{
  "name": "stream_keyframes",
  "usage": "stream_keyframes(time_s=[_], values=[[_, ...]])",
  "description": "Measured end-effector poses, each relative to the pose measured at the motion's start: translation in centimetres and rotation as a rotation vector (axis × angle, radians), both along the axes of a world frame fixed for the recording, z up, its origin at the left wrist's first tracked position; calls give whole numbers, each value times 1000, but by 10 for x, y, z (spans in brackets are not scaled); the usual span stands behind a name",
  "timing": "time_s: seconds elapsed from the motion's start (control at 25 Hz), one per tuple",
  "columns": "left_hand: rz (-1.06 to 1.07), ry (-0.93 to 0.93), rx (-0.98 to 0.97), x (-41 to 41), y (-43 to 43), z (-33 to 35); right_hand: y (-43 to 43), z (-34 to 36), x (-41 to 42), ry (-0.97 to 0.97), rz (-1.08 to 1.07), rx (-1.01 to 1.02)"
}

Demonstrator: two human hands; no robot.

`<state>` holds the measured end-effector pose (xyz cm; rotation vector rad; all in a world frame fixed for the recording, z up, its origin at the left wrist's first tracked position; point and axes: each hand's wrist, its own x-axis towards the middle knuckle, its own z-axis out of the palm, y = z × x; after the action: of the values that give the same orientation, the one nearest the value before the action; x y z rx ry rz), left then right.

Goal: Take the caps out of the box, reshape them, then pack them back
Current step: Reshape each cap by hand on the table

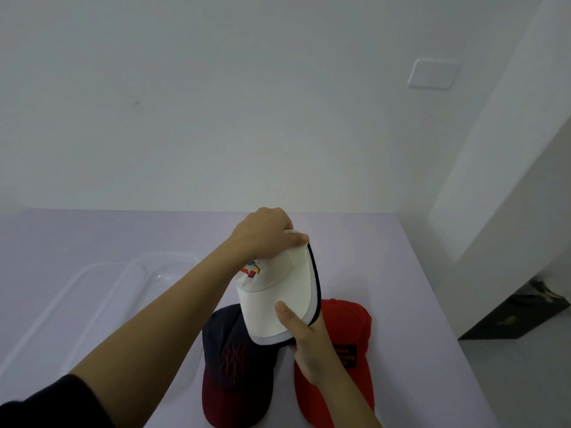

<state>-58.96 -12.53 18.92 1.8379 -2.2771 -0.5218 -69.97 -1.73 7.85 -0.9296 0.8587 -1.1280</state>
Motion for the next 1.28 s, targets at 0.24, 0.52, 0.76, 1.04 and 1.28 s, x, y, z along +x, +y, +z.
stream_keyframes(time_s=[0.24,0.52,0.76,1.04,1.28], values=[[8,153,-43,9,0,15,0,7,3,-304,-82,170],[-21,43,-231,5,4,1,2,16,15,-465,-114,329],[-51,202,-162,35,-7,-1,2,21,19,-736,-163,426],[380,610,-388,48,-19,-4,-2,31,24,-751,-126,452],[678,847,61,74,0,-41,-25,35,15,-765,-179,386]])
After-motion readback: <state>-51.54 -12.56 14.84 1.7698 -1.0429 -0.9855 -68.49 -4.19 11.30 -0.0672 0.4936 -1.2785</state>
